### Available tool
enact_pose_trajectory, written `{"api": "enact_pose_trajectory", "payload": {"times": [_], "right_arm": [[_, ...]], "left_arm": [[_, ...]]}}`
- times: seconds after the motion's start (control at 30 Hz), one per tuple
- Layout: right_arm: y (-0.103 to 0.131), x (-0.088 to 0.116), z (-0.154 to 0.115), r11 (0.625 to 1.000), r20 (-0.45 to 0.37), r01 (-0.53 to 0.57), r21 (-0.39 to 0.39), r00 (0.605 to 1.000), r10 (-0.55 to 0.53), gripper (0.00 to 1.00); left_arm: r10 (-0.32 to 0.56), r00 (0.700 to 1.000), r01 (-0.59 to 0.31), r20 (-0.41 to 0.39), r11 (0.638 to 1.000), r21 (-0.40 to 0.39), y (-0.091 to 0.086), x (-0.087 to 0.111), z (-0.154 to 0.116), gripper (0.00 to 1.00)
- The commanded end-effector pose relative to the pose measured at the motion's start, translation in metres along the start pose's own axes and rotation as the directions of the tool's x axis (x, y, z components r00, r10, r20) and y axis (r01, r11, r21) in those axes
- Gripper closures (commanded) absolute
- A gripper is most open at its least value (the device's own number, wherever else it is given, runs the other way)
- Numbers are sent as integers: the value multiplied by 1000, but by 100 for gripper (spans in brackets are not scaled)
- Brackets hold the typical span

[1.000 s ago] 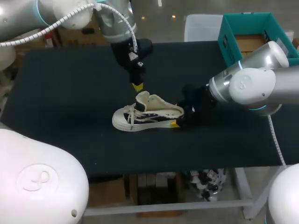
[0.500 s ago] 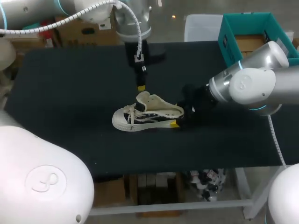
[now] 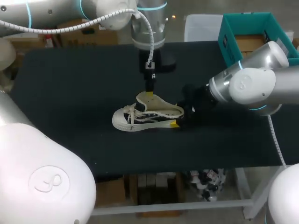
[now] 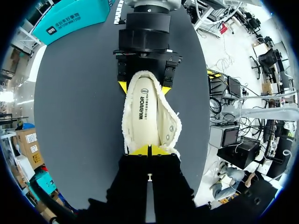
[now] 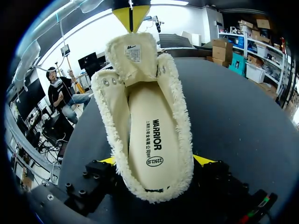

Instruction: Open the shoe tongue, take the insole out of the shoe, put the insole back into the shoe, and pack the shoe into the shoebox

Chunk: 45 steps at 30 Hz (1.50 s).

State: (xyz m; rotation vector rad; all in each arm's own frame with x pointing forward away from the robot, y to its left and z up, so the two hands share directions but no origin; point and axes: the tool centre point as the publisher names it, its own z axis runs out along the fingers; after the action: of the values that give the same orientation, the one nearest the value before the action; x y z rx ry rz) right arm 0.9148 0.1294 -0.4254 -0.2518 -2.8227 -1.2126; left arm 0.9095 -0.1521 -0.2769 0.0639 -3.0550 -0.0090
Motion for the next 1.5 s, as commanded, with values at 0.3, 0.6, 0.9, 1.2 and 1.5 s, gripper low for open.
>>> {"api": "enact_pose_trajectory", "payload": {"times": [0.3,0.6,0.9,1.2,1.5], "right_arm": [[-3,0,2,1000,-2,1,-3,1000,-1,100],[-3,0,2,1000,-2,1,-3,1000,-1,100],[-3,0,2,1000,-2,1,-3,1000,-1,100],[-3,0,2,1000,-2,1,-3,1000,-1,100],[-3,0,2,1000,-2,1,-3,1000,-1,100]], "left_arm": [[66,998,-66,-25,998,-8,-11,8,30,100],[97,995,-97,-39,995,-5,-9,19,58,100],[85,991,-85,-101,996,5,-6,14,74,100],[93,988,-94,-120,996,1,-8,19,85,100],[77,986,-78,-145,997,-6,-11,18,95,100]]}}
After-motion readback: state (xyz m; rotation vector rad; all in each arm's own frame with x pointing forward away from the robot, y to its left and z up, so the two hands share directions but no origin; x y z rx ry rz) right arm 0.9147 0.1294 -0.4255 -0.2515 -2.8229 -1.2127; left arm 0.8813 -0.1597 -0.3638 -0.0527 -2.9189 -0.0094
